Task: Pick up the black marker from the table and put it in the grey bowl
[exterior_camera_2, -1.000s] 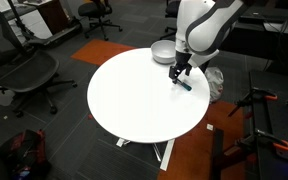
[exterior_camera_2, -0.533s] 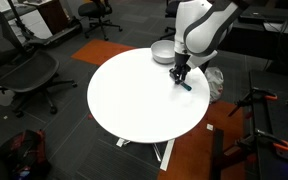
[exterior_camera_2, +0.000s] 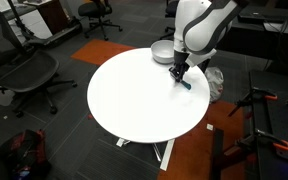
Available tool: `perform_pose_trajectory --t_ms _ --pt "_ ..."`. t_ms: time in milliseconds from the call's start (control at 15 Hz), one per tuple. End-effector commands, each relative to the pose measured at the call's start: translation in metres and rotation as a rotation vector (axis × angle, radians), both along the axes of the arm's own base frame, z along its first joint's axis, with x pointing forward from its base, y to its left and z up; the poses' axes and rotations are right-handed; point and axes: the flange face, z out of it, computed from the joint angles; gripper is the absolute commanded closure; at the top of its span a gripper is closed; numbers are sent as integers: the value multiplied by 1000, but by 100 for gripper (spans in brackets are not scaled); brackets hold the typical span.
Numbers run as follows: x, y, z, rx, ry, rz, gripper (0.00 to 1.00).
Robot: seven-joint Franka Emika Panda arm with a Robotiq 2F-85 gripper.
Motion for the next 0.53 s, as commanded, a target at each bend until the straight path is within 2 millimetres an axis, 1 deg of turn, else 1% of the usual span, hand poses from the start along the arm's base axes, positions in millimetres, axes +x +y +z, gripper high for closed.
perform_pose_trajectory --t_ms 0,267,467 --pt "2 3 27 -27 -23 4 95" --pt "2 3 61 -66 -55 26 95" --pt "4 -5 90 -111 -83 13 95"
